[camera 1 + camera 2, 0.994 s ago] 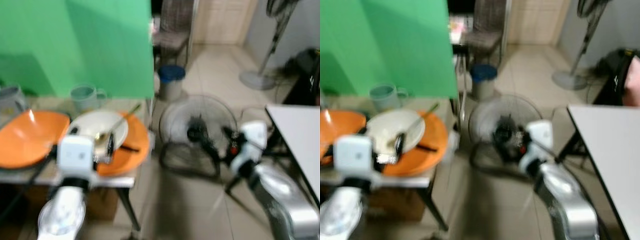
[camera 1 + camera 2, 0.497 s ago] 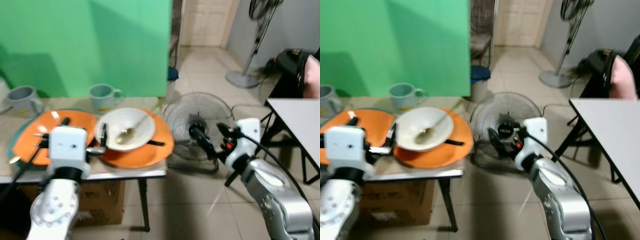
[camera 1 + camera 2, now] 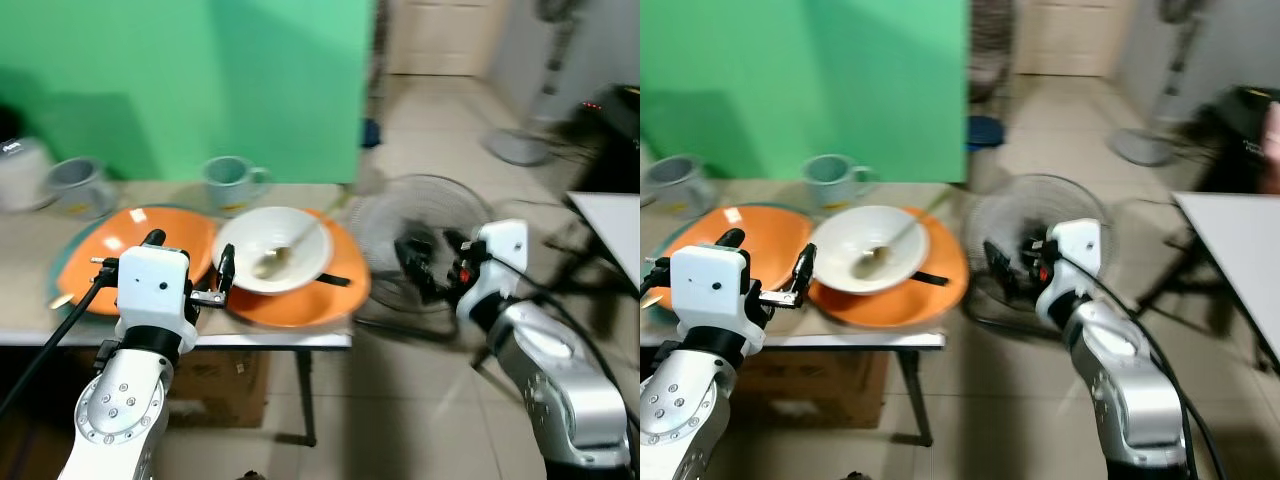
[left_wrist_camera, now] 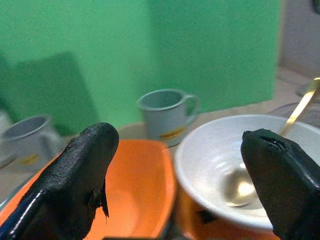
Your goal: Setting the table
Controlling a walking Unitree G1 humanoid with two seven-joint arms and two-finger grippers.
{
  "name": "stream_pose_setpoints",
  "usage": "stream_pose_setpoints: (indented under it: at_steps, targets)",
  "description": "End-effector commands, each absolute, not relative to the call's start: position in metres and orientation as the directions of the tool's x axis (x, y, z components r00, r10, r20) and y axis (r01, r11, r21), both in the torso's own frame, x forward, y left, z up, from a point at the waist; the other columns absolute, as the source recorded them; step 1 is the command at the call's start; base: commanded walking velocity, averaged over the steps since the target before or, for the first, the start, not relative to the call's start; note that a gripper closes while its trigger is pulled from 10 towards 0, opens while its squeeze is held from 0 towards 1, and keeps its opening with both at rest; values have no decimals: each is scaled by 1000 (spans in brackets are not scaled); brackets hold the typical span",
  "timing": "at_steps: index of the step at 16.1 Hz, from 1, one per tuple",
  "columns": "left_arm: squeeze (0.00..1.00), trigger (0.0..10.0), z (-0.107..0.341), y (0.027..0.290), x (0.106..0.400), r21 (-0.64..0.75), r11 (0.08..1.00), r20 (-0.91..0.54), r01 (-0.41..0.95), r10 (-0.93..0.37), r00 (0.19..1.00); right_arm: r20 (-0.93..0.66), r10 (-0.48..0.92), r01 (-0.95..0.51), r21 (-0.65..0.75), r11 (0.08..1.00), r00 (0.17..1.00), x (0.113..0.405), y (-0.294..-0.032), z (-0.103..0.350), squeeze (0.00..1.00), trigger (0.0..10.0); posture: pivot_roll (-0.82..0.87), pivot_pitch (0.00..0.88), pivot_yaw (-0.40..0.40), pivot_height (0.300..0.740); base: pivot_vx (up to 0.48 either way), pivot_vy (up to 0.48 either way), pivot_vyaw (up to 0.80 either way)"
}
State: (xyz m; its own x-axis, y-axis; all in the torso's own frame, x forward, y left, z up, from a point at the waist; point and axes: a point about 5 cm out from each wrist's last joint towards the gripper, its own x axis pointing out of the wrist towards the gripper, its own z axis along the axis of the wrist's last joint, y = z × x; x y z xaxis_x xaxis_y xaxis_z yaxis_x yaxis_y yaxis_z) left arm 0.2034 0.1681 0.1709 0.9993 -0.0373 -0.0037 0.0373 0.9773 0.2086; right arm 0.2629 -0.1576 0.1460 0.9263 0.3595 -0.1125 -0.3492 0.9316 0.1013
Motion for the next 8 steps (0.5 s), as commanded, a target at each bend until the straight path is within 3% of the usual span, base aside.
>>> stream_pose_setpoints:
  at_steps: [1,6,8]
  targets:
    - [0,10000,167,168,203,210,975,-32,72,-66,997,-81,361,-351,120,929,929,267,-156,152,0,10000,-64,0,20,740,266,0,0]
    - [0,10000,167,163,201,217,971,-41,104,-97,994,-52,394,-388,95,917,918,274,-161,159,0,10000,-59,0,8,740,268,0,0]
    - [0,10000,170,161,199,209,970,-36,126,-122,992,10,483,-482,47,875,876,283,-163,176,0,10000,-52,0,4,740,0,0,0]
